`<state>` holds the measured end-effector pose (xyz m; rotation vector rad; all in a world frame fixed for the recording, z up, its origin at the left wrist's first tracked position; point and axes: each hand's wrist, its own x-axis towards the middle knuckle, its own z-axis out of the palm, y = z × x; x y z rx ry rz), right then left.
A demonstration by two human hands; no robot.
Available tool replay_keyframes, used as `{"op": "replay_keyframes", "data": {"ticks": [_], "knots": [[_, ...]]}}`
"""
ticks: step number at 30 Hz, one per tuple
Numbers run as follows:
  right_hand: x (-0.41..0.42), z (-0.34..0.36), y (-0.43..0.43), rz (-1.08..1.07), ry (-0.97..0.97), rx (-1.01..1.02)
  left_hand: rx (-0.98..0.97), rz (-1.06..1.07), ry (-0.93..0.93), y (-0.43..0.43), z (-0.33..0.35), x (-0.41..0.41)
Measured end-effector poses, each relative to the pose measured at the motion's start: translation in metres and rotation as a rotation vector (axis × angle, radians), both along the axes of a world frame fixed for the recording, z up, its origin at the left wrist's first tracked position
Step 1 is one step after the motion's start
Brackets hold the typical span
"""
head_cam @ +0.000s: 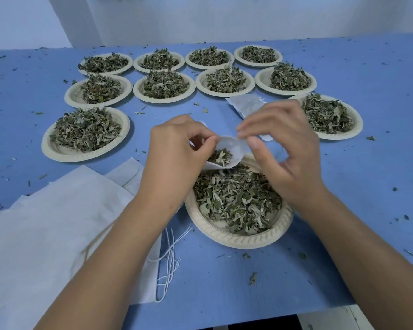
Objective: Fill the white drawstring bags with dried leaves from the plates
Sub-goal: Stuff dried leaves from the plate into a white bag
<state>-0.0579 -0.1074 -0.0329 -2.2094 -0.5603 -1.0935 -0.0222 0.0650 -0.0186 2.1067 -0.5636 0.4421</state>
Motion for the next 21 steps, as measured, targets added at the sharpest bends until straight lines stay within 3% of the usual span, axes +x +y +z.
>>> {"op": "replay_keyframes", "data": {"ticks": [2, 5, 7, 12, 16, 18, 21], "knots": [[-0.004, 0.002, 0.004, 0.049, 0.004, -0.172, -0.046, 0.0, -0.036, -0.002, 0.001, -0.003], [0.0, -0.004, 0.01, 0.031, 0.248, -0.41, -0.133, -0.065, 0.024, -0.004, 0.003, -0.007], [0.002, -0.007, 0.01, 0.013, 0.334, -0.419, -0.157, -0.057, 0.05, -0.004, 0.004, -0.007], [0.001, -0.001, -0.002, 0.003, 0.138, -0.192, -0.252, -0.028, 0.136, -0.001, 0.006, -0.003], [0.006, -0.009, 0.01, 0.137, 0.355, -0.34, -0.266, -0.117, 0.215, -0.006, 0.005, -0.009], [0.007, -0.005, 0.006, 0.157, 0.368, -0.175, -0.218, -0.022, 0.14, -0.004, 0.004, -0.007], [0.003, 0.008, -0.017, 0.219, 0.354, 0.3, -0.248, 0.162, 0.026, 0.006, 0.005, 0.002]]}}
